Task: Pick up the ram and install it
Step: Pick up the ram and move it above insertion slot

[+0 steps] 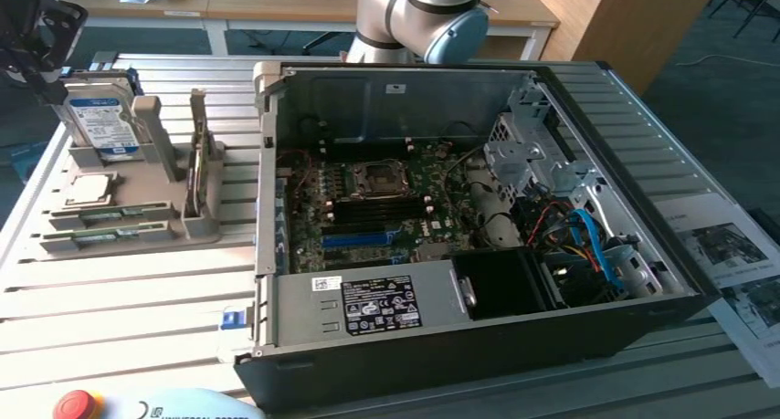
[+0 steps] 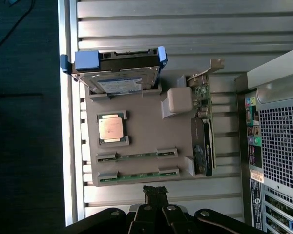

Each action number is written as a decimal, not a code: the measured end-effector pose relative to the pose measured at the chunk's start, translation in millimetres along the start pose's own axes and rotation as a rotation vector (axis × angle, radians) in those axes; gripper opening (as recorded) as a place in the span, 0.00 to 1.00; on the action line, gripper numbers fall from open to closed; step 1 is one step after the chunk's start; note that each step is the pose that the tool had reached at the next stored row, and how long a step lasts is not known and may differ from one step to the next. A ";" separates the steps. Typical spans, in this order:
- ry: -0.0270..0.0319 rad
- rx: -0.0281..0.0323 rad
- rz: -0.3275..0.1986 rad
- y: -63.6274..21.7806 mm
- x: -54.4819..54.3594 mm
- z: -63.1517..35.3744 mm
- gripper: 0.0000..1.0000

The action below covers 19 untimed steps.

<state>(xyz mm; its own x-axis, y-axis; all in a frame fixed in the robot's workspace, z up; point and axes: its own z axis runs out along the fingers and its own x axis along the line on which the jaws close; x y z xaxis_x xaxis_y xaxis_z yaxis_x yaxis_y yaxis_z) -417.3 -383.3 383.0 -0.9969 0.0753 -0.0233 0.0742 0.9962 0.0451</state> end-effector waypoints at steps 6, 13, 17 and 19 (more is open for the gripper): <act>-0.0001 0.0000 0.000 0.0 0.0 0.0 0.10; 0.0003 -0.0001 -0.007 0.0 0.0 0.0 0.10; 0.0019 -0.0009 -0.041 0.0 0.0 0.0 0.10; 0.0029 -0.0015 -0.066 0.0 0.0 0.0 0.10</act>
<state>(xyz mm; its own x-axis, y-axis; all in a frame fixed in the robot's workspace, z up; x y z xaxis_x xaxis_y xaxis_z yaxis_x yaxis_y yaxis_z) -417.3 -383.3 383.0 -0.9997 0.0097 -0.0233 0.0086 0.9989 0.0451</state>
